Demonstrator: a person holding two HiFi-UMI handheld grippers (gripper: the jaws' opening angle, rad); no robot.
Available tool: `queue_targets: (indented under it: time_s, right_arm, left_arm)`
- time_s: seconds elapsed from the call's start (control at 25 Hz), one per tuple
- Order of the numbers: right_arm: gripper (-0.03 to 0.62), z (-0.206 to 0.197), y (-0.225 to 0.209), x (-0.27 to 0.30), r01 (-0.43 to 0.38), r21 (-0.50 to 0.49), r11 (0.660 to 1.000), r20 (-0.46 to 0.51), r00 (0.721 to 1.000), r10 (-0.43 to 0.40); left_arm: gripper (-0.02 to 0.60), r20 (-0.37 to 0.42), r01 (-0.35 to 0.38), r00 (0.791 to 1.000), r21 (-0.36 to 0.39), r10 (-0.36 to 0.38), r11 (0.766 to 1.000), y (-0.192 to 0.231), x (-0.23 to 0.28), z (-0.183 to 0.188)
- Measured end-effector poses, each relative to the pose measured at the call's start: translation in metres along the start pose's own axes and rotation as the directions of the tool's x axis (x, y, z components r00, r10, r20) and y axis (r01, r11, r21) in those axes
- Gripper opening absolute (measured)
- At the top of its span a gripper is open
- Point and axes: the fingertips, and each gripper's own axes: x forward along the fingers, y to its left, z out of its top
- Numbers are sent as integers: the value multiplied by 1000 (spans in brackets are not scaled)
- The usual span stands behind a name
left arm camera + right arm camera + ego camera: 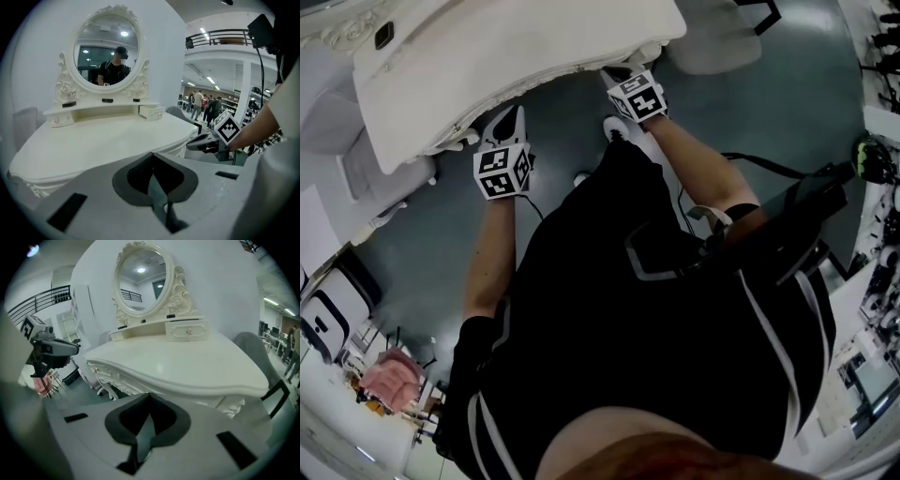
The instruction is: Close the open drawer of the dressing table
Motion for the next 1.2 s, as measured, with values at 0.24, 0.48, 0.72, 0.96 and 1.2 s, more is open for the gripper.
queue_targets:
  time_s: [0.24,0.48,0.72,0.96,1.2]
  right_arm:
    - [5,41,17,-49,8,14,1000,101,995,-9]
    - [5,94,27,-103,42,5,999,242,969,-42]
    - [5,142,36,-156,63,10,998,347,936,-62]
    - [5,186,59,-203,57,-50,997,422,906,-31]
    - [5,217,71,-245,120,-127,985,463,885,-48]
  left_arm:
    - [5,87,12,996,21,-14,1000,-12,-35,24]
    - [4,174,34,984,-15,-30,999,-17,-68,62]
    - [3,256,-20,966,-38,29,999,-10,-102,105]
    - [4,348,-1,937,-82,30,997,-4,-138,145]
    - [3,419,1,908,-72,29,997,-9,-166,177]
